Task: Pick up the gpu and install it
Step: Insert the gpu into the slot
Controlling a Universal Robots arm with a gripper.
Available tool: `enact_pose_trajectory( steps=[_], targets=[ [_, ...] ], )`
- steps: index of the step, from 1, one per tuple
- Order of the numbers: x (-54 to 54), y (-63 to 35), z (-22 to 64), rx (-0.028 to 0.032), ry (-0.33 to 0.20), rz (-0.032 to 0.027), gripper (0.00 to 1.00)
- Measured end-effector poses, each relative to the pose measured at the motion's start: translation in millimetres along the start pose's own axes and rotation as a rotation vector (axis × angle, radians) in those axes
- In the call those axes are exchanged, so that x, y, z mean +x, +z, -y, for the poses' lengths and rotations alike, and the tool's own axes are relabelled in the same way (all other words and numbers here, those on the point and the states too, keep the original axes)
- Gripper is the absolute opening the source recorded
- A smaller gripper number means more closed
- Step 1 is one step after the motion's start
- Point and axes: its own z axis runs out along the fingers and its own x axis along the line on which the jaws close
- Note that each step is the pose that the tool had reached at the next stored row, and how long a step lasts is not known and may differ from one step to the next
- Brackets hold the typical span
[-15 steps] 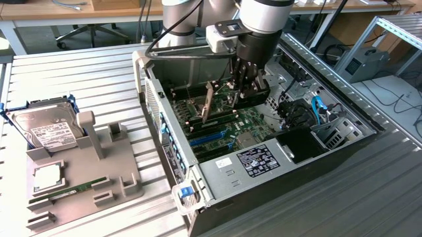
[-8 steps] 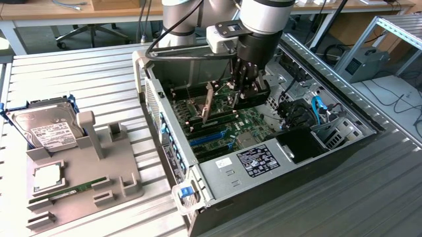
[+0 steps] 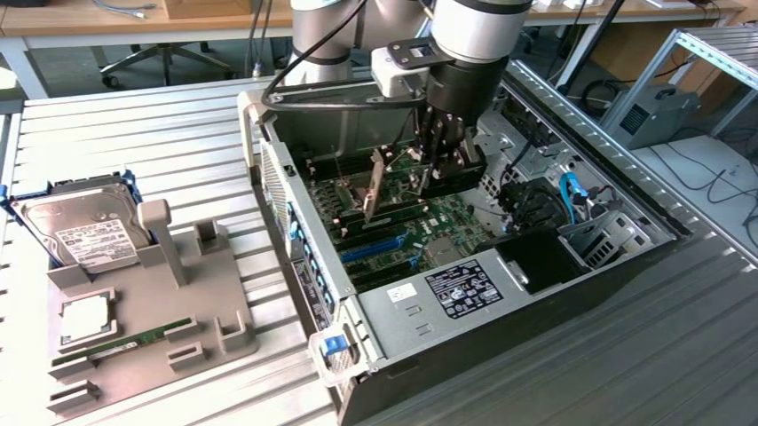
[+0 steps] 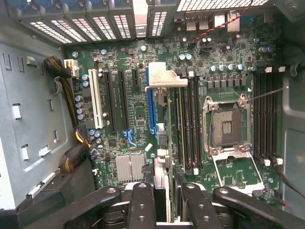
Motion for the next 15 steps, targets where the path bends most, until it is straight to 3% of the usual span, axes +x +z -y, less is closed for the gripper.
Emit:
enact_pose_trajectory(
  steps=[15],
  targets=[
    [3.4,0.5,0.3,0.0000,0.000,-0.0006,0.27]
  ],
)
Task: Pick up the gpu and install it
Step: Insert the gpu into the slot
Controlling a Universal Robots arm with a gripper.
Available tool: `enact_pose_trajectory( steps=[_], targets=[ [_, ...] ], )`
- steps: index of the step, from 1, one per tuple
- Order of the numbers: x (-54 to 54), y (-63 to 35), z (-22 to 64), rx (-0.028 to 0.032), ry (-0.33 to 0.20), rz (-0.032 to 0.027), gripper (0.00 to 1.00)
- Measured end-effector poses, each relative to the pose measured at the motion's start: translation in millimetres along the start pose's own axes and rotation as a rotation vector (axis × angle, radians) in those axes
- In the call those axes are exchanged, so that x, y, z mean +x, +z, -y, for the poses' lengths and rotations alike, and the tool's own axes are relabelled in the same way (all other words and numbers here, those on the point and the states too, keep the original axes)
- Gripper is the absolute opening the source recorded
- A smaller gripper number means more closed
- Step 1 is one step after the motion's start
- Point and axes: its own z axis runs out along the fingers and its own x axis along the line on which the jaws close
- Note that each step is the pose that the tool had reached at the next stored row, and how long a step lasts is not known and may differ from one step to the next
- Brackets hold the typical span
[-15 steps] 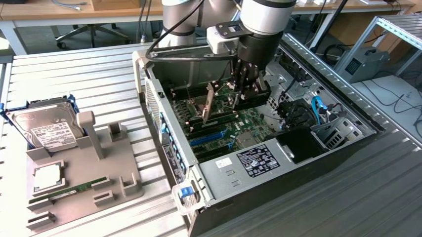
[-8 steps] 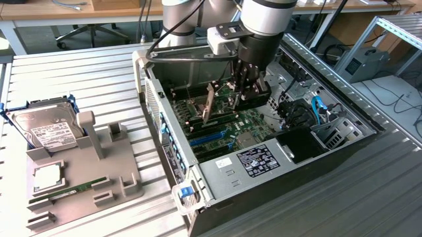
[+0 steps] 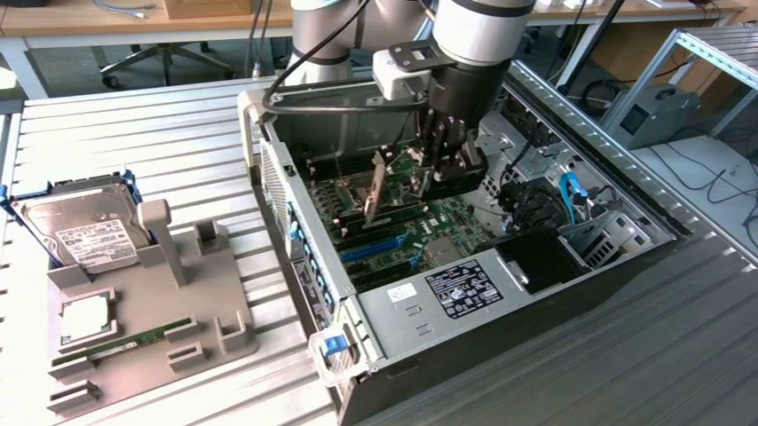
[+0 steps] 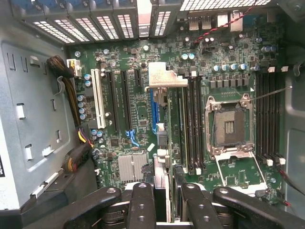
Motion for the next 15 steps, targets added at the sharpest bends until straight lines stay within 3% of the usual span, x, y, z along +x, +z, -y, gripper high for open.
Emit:
enact_pose_trajectory(
  steps=[8,11,15],
  targets=[
    [2.6,0.4,0.0,0.0000,0.000,-0.0008,0.27],
    [4.0,0.3,-5.0,0.0001,0.000,-0.0009,0.27],
    [9.5,1.6,-20.6,0.0001,0.000,-0.0008,0.27]
  ],
)
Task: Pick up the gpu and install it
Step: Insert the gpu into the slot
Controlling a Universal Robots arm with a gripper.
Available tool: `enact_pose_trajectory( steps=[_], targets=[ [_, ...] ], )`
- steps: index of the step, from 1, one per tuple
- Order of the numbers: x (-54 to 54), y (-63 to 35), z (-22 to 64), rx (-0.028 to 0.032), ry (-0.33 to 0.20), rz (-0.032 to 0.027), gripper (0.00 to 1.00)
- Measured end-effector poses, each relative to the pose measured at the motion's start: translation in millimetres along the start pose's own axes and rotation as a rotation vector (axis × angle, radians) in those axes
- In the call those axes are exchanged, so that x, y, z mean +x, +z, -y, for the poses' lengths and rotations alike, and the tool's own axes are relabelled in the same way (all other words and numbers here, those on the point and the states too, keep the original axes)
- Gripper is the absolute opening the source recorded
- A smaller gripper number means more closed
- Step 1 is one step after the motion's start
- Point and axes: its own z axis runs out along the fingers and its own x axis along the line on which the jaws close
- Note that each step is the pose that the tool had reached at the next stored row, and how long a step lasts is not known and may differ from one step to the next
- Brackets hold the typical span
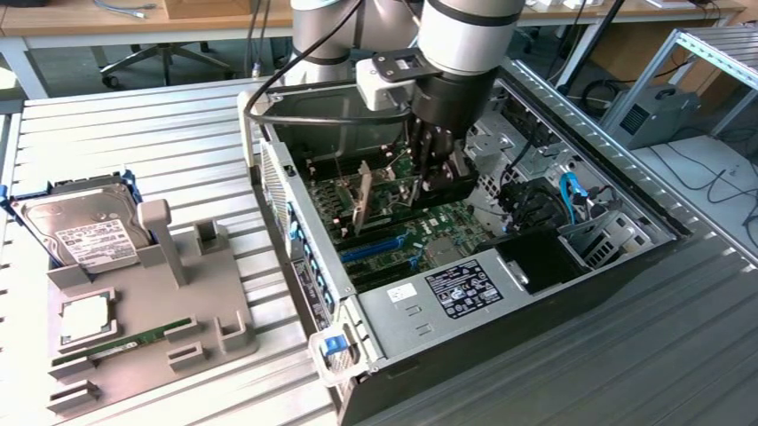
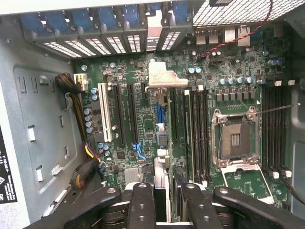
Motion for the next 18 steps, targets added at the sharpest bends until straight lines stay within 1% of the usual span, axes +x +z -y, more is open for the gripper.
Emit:
enact_pose_trajectory(
  steps=[1,18],
  targets=[
    [0.8,0.4,-2.8,0.0000,0.000,0.0000,0.27],
    [2.2,1.4,-6.4,0.0000,0.000,0.0000,0.27]
  ],
)
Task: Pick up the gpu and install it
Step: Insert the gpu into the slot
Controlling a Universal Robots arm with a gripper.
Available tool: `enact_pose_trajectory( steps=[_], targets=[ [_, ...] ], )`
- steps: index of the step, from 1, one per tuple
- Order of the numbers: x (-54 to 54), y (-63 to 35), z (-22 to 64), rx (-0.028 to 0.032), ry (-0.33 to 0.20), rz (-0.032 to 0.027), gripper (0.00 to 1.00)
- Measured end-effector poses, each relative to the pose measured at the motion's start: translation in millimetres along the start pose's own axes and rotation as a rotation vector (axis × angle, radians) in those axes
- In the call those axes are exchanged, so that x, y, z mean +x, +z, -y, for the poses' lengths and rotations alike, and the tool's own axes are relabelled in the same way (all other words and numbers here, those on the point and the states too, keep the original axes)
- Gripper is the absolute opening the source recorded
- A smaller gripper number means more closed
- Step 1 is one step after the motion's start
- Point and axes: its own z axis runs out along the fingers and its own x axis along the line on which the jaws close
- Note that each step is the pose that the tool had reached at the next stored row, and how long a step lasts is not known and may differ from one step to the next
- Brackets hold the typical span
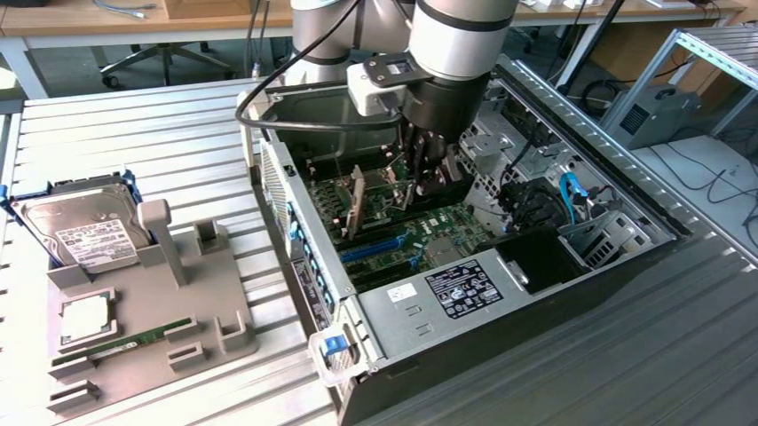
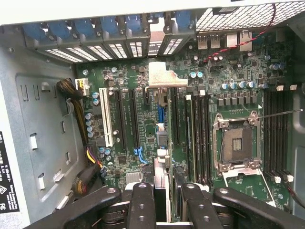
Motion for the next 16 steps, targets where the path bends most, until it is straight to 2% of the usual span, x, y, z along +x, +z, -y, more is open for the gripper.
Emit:
enact_pose_trajectory(
  steps=[16],
  targets=[
    [1.2,0.9,-3.0,0.0000,0.000,0.0000,0.27]
  ],
)
